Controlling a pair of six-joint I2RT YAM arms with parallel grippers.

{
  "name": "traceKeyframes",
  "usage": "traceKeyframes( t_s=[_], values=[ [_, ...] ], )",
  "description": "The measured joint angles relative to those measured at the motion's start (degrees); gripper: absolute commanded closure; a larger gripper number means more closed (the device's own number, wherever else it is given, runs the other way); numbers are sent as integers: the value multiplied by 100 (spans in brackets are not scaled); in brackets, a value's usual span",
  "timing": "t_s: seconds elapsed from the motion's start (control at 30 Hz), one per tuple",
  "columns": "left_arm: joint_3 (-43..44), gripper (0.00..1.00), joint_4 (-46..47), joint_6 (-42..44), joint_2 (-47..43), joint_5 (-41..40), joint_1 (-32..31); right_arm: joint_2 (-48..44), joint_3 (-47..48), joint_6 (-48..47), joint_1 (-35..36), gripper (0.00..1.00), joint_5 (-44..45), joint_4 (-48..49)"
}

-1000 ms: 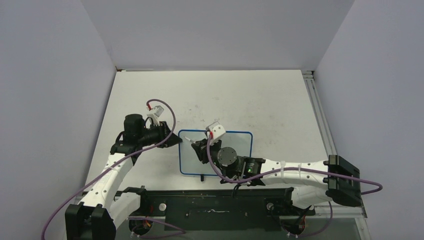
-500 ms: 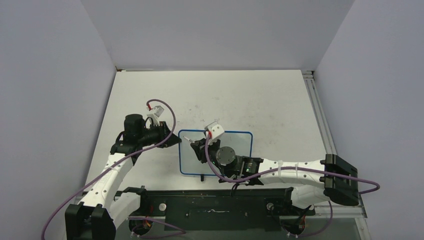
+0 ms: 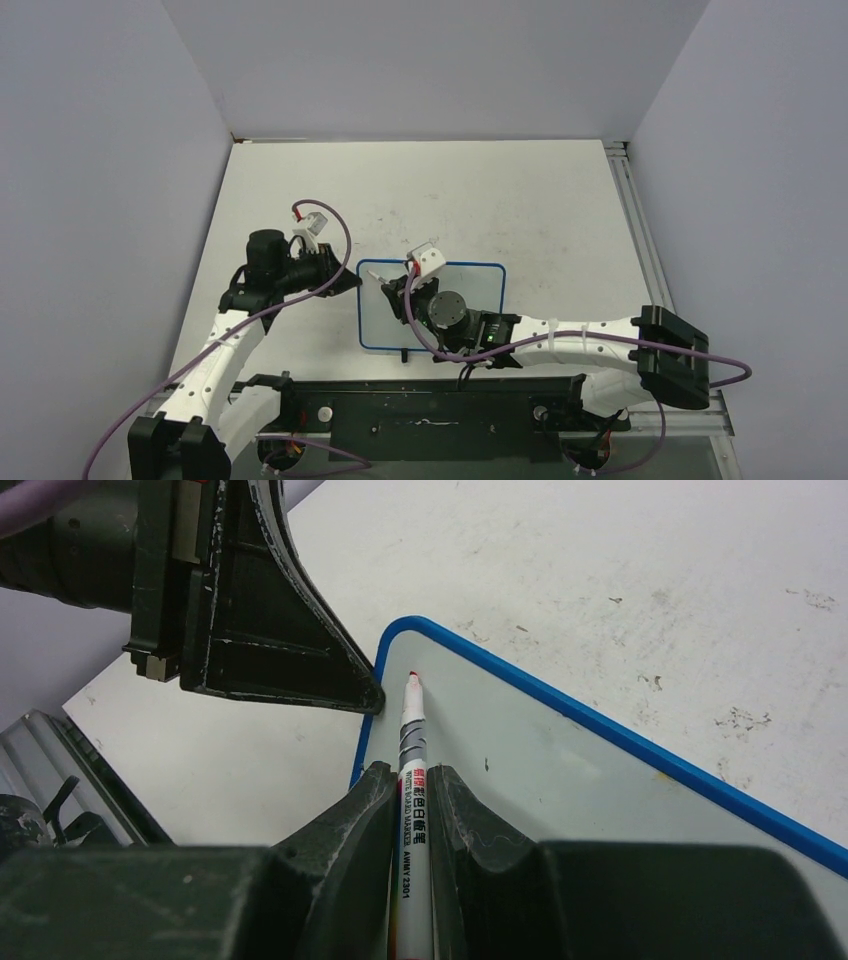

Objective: Write a sentence on the whiteboard

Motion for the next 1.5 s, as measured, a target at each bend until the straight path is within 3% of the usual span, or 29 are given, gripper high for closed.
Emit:
traceKeyframes(
  t_s=[1.5],
  values=[
    [33,96,-17,28,120,-92,-61,17,-131,162,-107,95,55,83]
  ],
)
